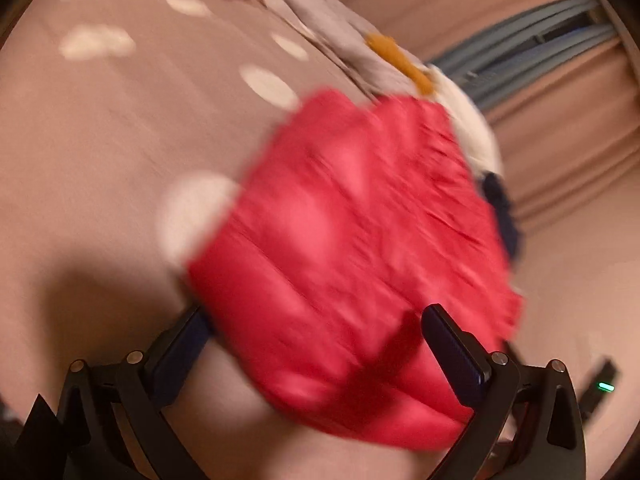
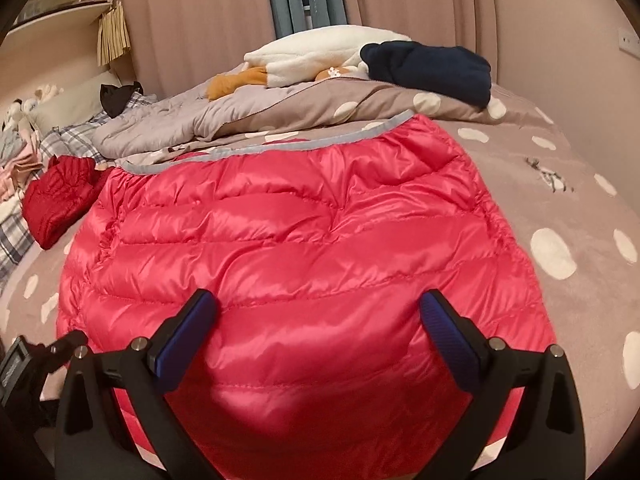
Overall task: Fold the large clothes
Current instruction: 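Fold the lifted jacket edge over the jacket body with both tools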
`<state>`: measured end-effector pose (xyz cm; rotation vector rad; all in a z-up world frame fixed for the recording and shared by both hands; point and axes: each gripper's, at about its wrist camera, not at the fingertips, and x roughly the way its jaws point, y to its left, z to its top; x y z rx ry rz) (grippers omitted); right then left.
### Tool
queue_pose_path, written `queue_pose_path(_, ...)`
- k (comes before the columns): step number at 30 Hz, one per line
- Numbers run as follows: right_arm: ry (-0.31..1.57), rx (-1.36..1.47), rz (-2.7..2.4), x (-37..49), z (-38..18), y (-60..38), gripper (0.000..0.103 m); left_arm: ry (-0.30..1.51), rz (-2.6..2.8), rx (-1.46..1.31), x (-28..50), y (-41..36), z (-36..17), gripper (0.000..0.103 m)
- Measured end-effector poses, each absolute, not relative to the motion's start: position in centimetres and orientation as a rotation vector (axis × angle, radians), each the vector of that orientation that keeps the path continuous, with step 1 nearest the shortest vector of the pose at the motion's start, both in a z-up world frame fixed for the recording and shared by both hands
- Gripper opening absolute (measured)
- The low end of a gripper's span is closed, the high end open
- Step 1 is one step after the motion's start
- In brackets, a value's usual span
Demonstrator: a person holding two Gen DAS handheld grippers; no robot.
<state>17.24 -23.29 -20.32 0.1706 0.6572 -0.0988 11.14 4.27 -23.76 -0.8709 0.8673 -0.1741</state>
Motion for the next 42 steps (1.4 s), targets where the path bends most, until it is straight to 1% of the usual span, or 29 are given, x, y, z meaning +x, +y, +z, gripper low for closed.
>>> queue_pose_path(4,0.699,0.154,-0.096,17.7,-21.0,-22.7,0.103,0.886,-0.269,-0.939,12.6,3.3,-24.4,0.103)
queue_pose_path(5,0.731,0.145,-0.102,18.1,-21.5,-22.7,0.103,0.883,-0.261,-0.947,13.1,3.3,-24.6,0.101)
queue_pose_path(7,0.790,0.136,-0.102,18.9,-22.6,-22.5,0.103,0.871,-0.223,-0.979,13.3,3.8,-24.8,0.094)
queue_pose_path(9,0.814,0.116,-0.104,19.6,-23.6,-22.4,0.103,0.871,-0.166,-0.988,13.5,4.2,-25.0,0.075)
queue_pose_path(12,0.844,0.055,-0.117,20.6,-24.7,-21.7,0.103,0.863,-0.147,-0.948,14.3,3.9,-25.3,0.068)
queue_pose_path(18,0.824,-0.010,-0.148,21.8,-26.0,-20.7,0.103,0.838,-0.143,-0.909,14.7,3.6,-25.6,0.060)
queue_pose_path(23,0.808,-0.023,-0.157,21.9,-26.0,-20.4,0.103,0.859,-0.137,-0.938,15.0,4.0,-25.8,0.058)
queue_pose_path(28,0.794,-0.025,-0.163,21.3,-25.8,-19.7,0.103,0.845,-0.099,-0.898,13.9,3.5,-25.1,0.054)
queue_pose_path(31,0.776,-0.026,-0.168,20.6,-25.8,-19.3,0.103,0.852,-0.090,-0.885,14.1,3.4,-24.5,0.049)
queue_pose_path(33,0.771,-0.020,-0.167,20.4,-25.7,-19.1,0.103,0.855,-0.098,-0.843,13.5,3.7,-24.0,0.042)
queue_pose_path(35,0.774,-0.016,-0.169,20.1,-25.7,-18.4,0.103,0.836,-0.102,-0.806,12.7,4.2,-23.4,0.039)
queue_pose_path(40,0.764,-0.015,-0.100,19.7,-25.5,-15.3,0.103,0.787,-0.023,-0.809,11.2,6.9,-22.4,0.034)
queue_pose_path(42,0.751,-0.043,-0.078,19.3,-25.5,-13.2,0.103,0.806,-0.008,-0.822,11.3,7.7,-22.6,0.034)
